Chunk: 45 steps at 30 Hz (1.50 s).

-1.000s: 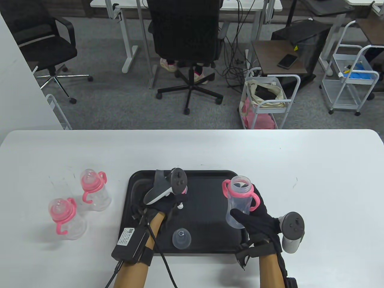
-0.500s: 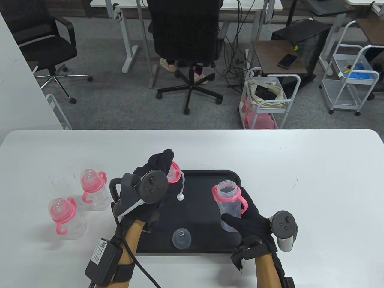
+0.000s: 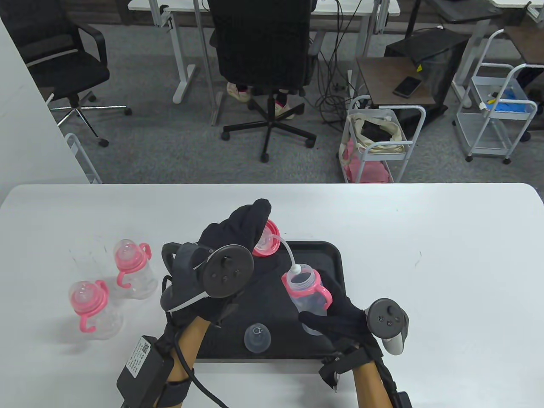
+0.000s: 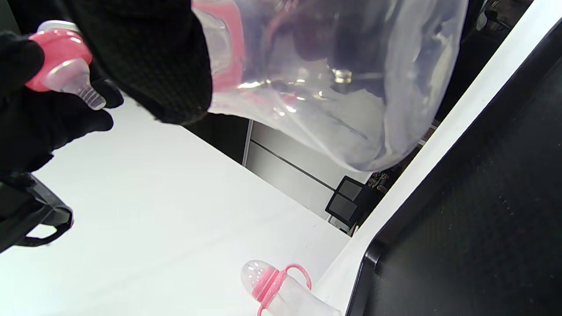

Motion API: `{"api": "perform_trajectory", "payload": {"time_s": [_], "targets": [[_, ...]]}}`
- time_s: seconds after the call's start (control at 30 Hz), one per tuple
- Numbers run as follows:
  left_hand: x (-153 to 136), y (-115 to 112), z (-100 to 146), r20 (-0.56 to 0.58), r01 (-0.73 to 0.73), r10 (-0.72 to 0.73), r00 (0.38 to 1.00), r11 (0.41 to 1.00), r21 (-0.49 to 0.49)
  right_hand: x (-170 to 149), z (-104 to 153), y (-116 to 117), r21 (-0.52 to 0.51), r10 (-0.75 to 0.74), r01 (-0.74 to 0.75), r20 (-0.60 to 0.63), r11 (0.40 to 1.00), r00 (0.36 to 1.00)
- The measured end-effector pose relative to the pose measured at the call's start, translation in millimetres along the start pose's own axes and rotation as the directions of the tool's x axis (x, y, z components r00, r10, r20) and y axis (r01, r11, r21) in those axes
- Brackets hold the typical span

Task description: Assemble baby bottles from components

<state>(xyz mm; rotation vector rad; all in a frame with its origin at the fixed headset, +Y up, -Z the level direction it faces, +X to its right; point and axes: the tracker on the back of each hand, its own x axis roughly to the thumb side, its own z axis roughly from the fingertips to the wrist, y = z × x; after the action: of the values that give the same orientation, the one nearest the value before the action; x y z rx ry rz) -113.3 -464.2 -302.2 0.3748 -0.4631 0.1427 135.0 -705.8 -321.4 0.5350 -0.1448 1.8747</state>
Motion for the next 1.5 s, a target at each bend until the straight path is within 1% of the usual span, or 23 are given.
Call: {"api": "perform_trajectory", "payload": {"time_s": [0.13,0.23,0.3,0.4,0.53,0.63,0.67,0.87,1.1,1.37,1.5], "targets": [[5.0,-11.7,-1.0,0.014,0.027,-0.027,1.0,0.999,-0.039,3.1,-0.4,2.3,0.01,-0.002,0.002,0.015,1.0,1.0],[3.0,-16.3,-1.3,0.008,0.016,-0.016,1.0,0.999,-0.039,4.1,-0.7,3.5,0.017,0.0,-0.001,0.019,1.0,1.0],[1.0,-16.7,-1.9,0.005,-0.012,0.013,1.0,0.999,-0.041,3.9,-0.8,4.0,0.021,0.0,0.0,0.018,1.0,1.0],[0.1,-13.9,-2.3,0.005,-0.004,0.004,1.0,1.0,-0.031,3.9,-0.9,4.3,0.022,0.002,-0.003,0.017,1.0,1.0],[2.0,-10.6,-2.9,0.017,-0.026,0.027,0.999,0.999,-0.03,3.7,-1.0,4.7,0.024,0.004,-0.004,0.015,1.0,1.0],[4.1,-12.4,-4.1,0.02,0.001,0.0,1.0,0.999,-0.033,3.3,-1.0,5.2,0.026,0.006,-0.006,0.017,1.0,1.0],[4.5,-13.8,-4.3,0.022,0.006,-0.005,1.0,0.999,-0.042,3.6,-1.0,5.3,0.026,0.006,-0.007,0.018,1.0,1.0],[4.8,-32.8,-4.8,0.045,0.044,-0.036,0.998,0.982,-0.182,3.3,-1.2,5.0,0.023,-0.002,0.001,0.028,1.0,1.0],[-0.1,-57.6,-2.1,0.048,0.098,-0.087,0.995,0.955,-0.282,3.5,-1.0,5.1,0.024,-0.008,0.007,0.033,1.0,0.999],[-6.2,-80.8,3.7,0.076,0.107,-0.086,0.993,0.93,-0.352,3.5,-1.0,5.9,0.031,-0.006,0.005,0.035,0.999,0.999],[-9.4,-84.8,6.8,0.077,0.106,-0.085,0.993,0.935,-0.338,3.2,-1.3,6.7,0.038,0.002,-0.003,0.035,0.999,0.999]]}}
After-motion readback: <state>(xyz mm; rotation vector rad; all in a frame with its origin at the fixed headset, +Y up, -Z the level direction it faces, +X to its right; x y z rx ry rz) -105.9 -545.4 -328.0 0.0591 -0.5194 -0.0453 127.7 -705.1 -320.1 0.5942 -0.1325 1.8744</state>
